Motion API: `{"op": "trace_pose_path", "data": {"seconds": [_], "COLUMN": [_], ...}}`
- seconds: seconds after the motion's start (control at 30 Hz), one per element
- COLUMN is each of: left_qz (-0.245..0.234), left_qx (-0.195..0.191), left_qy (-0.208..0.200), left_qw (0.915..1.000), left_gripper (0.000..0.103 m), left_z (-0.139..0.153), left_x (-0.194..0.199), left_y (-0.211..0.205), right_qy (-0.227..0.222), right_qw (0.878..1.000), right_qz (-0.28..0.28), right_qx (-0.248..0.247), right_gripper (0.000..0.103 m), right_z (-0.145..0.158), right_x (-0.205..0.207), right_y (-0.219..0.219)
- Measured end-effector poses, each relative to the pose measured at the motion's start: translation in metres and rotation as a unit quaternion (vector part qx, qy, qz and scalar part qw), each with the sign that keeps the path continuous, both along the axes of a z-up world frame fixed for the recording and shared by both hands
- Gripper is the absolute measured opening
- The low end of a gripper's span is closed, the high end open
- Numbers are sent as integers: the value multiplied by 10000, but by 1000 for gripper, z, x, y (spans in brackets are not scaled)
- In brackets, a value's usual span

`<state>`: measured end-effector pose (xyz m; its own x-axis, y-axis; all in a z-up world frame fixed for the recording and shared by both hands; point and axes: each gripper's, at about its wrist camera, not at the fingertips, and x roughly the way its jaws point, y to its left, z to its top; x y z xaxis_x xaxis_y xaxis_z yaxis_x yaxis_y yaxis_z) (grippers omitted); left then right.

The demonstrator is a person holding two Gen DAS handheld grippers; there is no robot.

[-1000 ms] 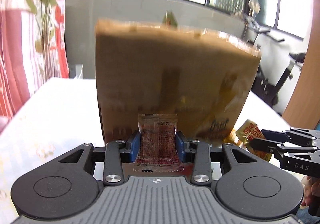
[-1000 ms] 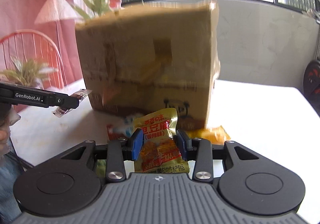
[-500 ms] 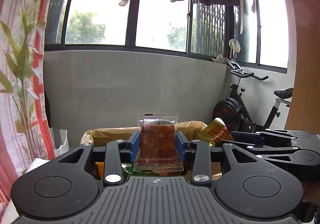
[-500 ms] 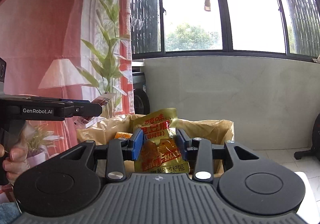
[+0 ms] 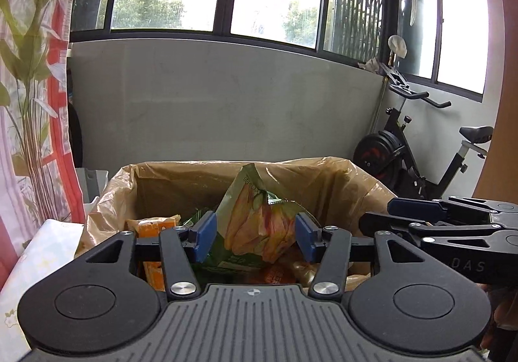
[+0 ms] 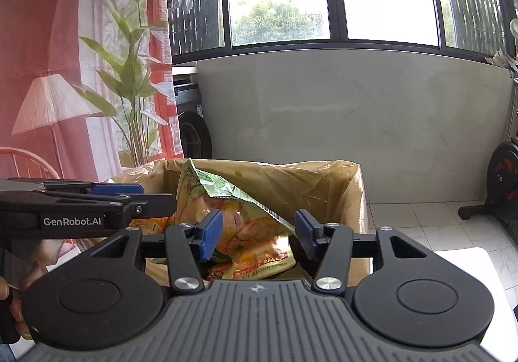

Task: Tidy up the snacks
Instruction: 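Lift both packs over the box and open both tools to drop them, then withdraw both open tools from the box back to the snack pile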

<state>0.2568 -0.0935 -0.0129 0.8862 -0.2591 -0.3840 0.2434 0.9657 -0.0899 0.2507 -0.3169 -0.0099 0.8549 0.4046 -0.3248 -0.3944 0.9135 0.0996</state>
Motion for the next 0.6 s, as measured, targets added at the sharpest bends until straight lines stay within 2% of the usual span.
{"op": "trace_pose_path", "data": {"seconds": [0.37,0.6], "left_qz": [-136,-184], "left_qx": [-2,-236], "left_qy": [-209,-44], "left_qw": [9997,9995], "left_gripper": [58,58], "left_z": [21,10], "left_x": [-51,-75], "left_y": [33,38], "right_qy": [-496,-740], "right_qw": [9983,9968], "right_qz": [299,305], "right_qx": [-80,31], "right_gripper": [55,55], "right_z": [4,-9], "right_x": [-45,-71], "right_y": [-16,-28]}}
